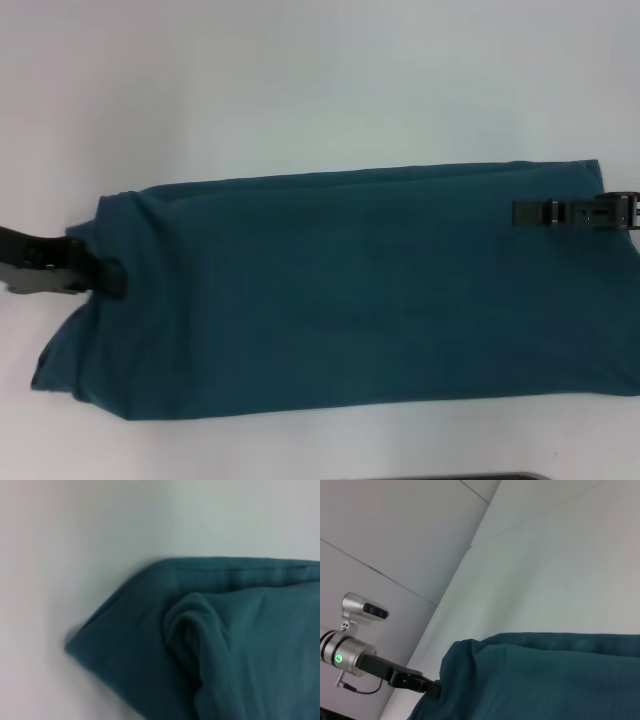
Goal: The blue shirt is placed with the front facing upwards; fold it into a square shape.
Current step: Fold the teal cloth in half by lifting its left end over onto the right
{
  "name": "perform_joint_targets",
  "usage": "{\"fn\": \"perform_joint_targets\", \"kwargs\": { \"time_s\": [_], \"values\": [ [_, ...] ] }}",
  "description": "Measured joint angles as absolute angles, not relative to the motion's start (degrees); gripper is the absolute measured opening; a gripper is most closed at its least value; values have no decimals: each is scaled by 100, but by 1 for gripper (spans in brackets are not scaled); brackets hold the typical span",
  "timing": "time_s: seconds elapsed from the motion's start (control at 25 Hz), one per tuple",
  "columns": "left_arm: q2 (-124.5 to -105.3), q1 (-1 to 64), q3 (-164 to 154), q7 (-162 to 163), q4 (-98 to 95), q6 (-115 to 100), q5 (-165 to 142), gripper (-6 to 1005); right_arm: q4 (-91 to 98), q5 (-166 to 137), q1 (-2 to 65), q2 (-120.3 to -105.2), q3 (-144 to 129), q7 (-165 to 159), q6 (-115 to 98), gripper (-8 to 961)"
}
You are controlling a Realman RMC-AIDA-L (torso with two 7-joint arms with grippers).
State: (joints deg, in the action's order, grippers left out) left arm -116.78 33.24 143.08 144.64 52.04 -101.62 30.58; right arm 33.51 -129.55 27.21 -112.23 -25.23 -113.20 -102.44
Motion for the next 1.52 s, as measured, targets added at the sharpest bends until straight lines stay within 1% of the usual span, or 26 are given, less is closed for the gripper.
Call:
{"fn": "perform_joint_targets", "kwargs": {
  "time_s": [0.16, 0.2, 0.52, 0.72, 1.0, 1.2, 1.28, 1.32, 1.44, 1.48, 1.52],
  "values": [
    [-11643, 3056, 14399, 14521, 5647, -10269, 3058, 49, 3350, -12955, 2744, -11223, -2523, -11328, -10245, 848],
    [-11597, 2970, 14514, 14540, 5790, -10329, 3057, 49, 3349, -12955, 2752, -11223, -2523, -11329, -10245, 848],
    [-11392, 2948, 15011, 14559, 5879, -10307, 2546, 50, 3348, -12949, 2789, -11223, -2517, -11356, -10256, 848],
    [-11354, 2968, 15193, 14662, 6052, -10284, 2267, 49, 3369, -12945, 2775, -11223, -2517, -11409, -10229, 848],
    [-11408, 2950, 15132, 14814, 6360, -10383, 2191, 48, 3381, -12945, 2777, -11223, -2520, -11409, -10218, 848],
    [-11453, 2954, 15174, 14516, 6433, -11245, 2948, 49, 3391, -12952, 2792, -11216, -2535, -11436, -10214, 848],
    [-11500, 2933, 15115, 14532, 6469, -11561, 3504, 52, 3406, -13015, 2829, -11149, -2631, -11666, -10203, 848],
    [-11500, 2933, 15115, 14532, 6469, -11561, 3504, 54, 3406, -13015, 2829, -11149, -2631, -11666, -10203, 848],
    [-11678, 2930, 14727, 14858, 6613, -11694, 4184, 59, 3440, -13187, 2904, -11036, -2722, -11969, -10155, 848],
    [-11767, 2953, 14538, 15011, 6675, -11697, 4431, 60, 3470, -13260, 2934, -11014, -2736, -12048, -10131, 848],
    [-11796, 2968, 14473, 15054, 6695, -11696, 4516, 62, 3510, -13377, 2971, -11002, -2747, -12139, -10101, 848]
  ]
}}
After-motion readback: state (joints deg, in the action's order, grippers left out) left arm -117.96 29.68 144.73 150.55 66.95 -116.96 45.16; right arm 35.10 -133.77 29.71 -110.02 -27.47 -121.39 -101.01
